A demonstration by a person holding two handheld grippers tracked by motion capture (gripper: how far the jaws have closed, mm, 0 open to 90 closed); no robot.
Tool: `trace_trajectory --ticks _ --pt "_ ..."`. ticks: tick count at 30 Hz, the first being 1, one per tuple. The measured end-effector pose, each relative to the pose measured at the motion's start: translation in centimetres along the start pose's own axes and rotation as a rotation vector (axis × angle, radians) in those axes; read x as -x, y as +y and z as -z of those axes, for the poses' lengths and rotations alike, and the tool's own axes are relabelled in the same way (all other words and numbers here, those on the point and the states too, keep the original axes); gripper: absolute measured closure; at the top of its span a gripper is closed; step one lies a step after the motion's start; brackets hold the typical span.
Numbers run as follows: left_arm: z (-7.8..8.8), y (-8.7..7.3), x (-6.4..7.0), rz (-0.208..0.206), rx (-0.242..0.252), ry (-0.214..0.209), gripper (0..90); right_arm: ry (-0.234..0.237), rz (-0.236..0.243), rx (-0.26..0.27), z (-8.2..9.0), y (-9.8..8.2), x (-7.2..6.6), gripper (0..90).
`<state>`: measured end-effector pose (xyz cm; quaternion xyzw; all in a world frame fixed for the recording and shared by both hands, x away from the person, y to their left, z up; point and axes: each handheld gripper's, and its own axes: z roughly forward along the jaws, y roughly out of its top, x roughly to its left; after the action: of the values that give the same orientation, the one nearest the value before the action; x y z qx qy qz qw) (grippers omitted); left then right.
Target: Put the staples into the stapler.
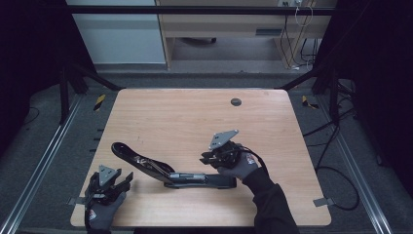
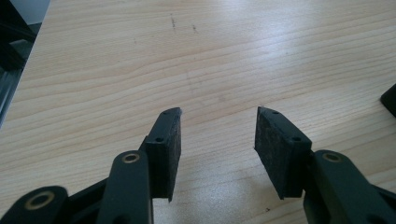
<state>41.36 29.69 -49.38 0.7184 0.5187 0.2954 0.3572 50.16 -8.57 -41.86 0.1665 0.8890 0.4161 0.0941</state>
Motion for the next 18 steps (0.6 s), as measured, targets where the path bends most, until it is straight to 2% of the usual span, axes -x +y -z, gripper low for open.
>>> trace_trajectory --ticks 1,5,8,15,18 --pt "0.0 0.0 0.0 0.001 0.002 -0.001 50.4 -0.023 -0.029 0.015 0.3 -0.2 0.0 78.0" --pt "0.1 0.1 0.0 0.018 0.010 -0.015 49.9 -0.118 -0.083 0.039 1.3 -1.2 -0.2 79.3" --pt "0.3 0.2 -0.1 0.030 0.025 -0.018 49.3 -0.195 -0.157 0.074 2.2 -2.3 -0.2 79.7" --pt "0.8 0.5 -0.1 0.058 0.071 -0.046 48.3 -0.316 -0.279 0.135 3.8 -5.4 -0.5 80.3" --pt "1.0 0.5 -0.2 0.074 0.088 -0.065 47.9 -0.342 -0.312 0.150 4.2 -6.8 -0.7 81.4"
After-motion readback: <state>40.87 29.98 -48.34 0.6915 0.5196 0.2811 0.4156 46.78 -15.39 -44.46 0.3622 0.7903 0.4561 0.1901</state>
